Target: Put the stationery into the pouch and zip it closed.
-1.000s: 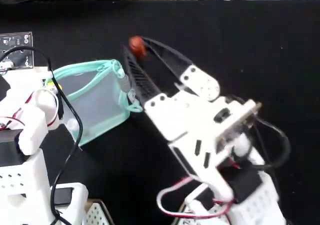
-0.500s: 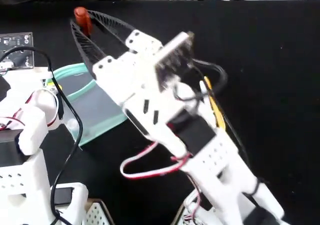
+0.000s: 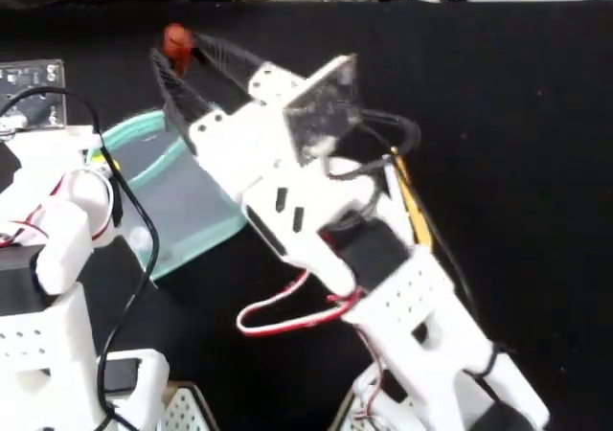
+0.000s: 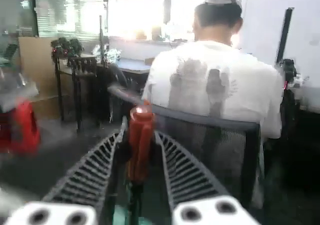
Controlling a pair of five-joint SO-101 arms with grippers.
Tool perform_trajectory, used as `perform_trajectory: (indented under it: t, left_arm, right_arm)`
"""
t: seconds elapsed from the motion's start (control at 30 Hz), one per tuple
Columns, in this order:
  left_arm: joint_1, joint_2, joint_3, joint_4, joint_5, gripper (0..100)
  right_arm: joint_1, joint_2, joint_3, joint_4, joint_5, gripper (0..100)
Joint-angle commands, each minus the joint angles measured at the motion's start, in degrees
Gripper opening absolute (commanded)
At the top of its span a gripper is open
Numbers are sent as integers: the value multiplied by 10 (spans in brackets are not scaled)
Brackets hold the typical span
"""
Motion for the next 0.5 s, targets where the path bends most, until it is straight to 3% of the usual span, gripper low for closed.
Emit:
perform_trajectory:
  t: [0.0, 0.3, 0.47]
  left_arm:
    - [2, 19, 77, 8, 0, 33]
    - [2, 19, 77, 8, 0, 33]
    - [2, 19, 77, 8, 0, 33]
  right_arm:
    - [7, -51, 51, 6, -3, 12]
    - [-20, -102, 80, 21, 1, 14]
    - [-47, -97, 39, 146, -3, 217]
